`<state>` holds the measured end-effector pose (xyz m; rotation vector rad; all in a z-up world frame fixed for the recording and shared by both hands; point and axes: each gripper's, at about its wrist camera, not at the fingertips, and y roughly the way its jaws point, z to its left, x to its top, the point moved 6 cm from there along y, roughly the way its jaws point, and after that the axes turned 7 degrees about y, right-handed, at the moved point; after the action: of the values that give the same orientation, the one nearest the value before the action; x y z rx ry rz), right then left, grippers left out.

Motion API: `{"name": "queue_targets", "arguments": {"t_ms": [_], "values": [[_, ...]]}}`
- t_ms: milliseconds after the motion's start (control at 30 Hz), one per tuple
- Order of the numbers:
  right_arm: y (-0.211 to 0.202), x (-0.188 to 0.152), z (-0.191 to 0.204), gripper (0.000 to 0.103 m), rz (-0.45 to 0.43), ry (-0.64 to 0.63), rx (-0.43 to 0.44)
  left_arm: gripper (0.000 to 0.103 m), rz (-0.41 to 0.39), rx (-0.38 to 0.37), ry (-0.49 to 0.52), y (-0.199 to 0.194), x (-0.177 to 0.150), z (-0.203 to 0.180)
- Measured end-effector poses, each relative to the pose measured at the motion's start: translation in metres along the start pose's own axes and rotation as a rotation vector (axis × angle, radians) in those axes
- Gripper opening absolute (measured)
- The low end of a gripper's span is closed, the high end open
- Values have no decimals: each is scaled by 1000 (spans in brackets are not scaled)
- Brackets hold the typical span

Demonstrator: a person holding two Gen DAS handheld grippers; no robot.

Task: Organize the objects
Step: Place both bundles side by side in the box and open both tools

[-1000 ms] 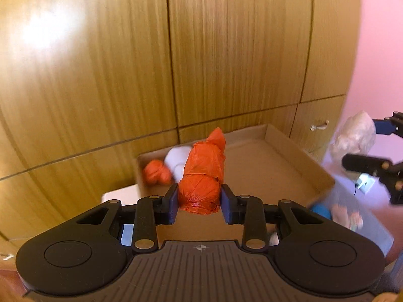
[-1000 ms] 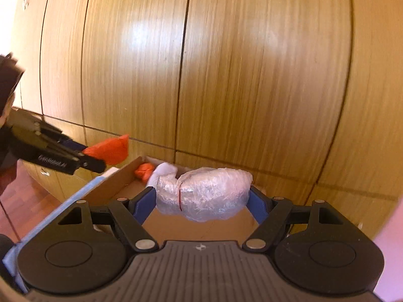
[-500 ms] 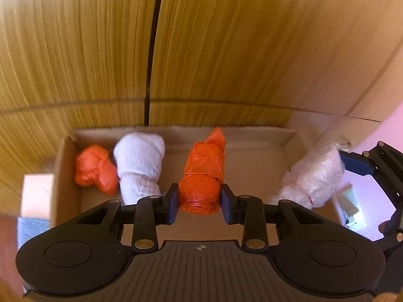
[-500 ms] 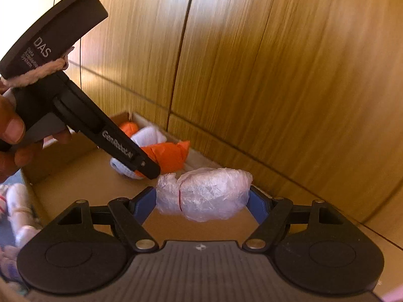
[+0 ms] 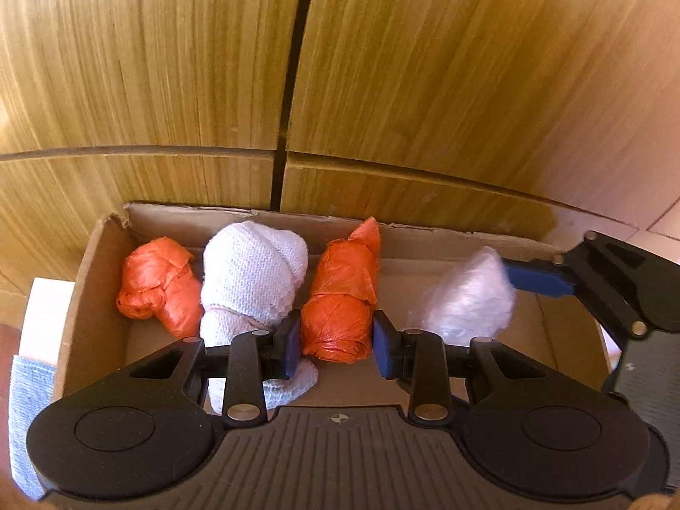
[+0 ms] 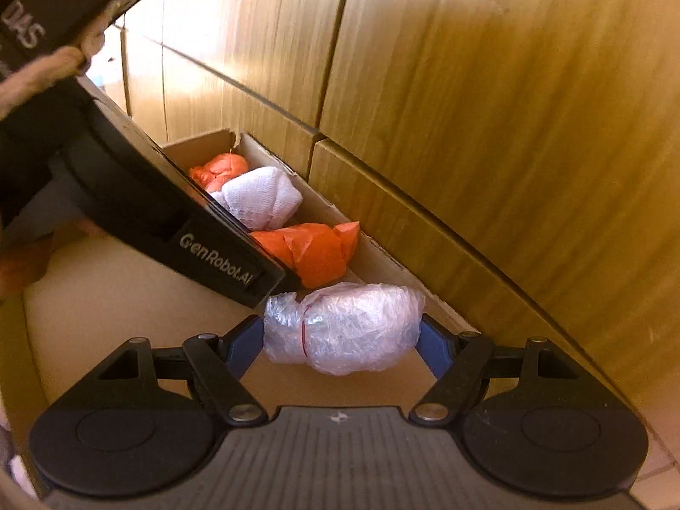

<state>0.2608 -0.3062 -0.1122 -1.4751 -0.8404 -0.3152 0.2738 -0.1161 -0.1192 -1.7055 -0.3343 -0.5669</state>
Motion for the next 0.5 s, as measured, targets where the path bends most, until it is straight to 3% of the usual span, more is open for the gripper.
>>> {"name": "queue_targets", "arguments": {"t_ms": [233, 500], "values": [[9, 2, -2, 74, 13, -33, 34, 44, -7, 11, 1, 1, -6, 4], [12, 2, -10, 74, 34, -43, 50, 59, -38, -9, 21, -18, -17, 8]]}}
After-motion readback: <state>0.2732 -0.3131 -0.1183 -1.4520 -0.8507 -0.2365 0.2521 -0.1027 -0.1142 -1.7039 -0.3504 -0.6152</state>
